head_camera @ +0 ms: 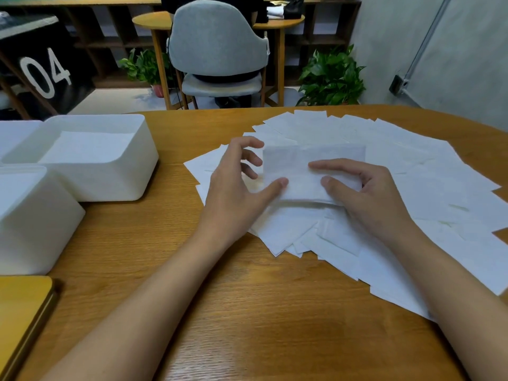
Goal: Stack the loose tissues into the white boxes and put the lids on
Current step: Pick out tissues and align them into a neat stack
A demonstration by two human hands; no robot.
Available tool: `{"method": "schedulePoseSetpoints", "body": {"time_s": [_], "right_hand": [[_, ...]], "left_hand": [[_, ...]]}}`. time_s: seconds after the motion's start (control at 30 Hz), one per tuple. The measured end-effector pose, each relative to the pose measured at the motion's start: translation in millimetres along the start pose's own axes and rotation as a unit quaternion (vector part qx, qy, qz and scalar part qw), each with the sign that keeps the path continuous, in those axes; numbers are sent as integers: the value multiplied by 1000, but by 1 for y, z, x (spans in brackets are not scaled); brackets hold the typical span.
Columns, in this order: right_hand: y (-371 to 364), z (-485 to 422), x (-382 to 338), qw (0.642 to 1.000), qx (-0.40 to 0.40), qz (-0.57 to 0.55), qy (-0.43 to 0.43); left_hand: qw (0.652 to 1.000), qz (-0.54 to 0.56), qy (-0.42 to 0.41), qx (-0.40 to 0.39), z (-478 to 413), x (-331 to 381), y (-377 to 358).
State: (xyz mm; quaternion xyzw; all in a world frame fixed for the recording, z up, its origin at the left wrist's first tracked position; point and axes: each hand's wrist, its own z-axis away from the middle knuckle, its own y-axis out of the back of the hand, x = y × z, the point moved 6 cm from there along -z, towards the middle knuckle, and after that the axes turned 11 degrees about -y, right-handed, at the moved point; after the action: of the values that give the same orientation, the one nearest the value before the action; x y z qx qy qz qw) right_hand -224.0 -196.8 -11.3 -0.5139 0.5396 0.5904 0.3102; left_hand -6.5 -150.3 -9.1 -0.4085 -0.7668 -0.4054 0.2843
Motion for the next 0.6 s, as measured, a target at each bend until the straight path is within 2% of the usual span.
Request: {"method": "schedulePoseSetpoints", "body": {"time_s": [0.1, 0.17, 0.2, 0.5, 0.6], "right_hand": [[9, -5, 8, 998, 65, 8, -20], [9, -5, 8, 997, 70, 23, -20], [8, -5, 8, 997, 67, 31, -20], [6, -3, 6, 997, 62, 46, -11], [3, 1, 0, 996, 47, 70, 27]], "left_hand": [[985, -46, -74, -150, 6, 5, -18], [959, -86, -111, -244, 15, 7, -33], [950, -107, -122, -266, 18, 6, -37], [954, -108, -147, -237, 16, 11, -33], [963, -104, -169, -184, 13, 17, -27]]}}
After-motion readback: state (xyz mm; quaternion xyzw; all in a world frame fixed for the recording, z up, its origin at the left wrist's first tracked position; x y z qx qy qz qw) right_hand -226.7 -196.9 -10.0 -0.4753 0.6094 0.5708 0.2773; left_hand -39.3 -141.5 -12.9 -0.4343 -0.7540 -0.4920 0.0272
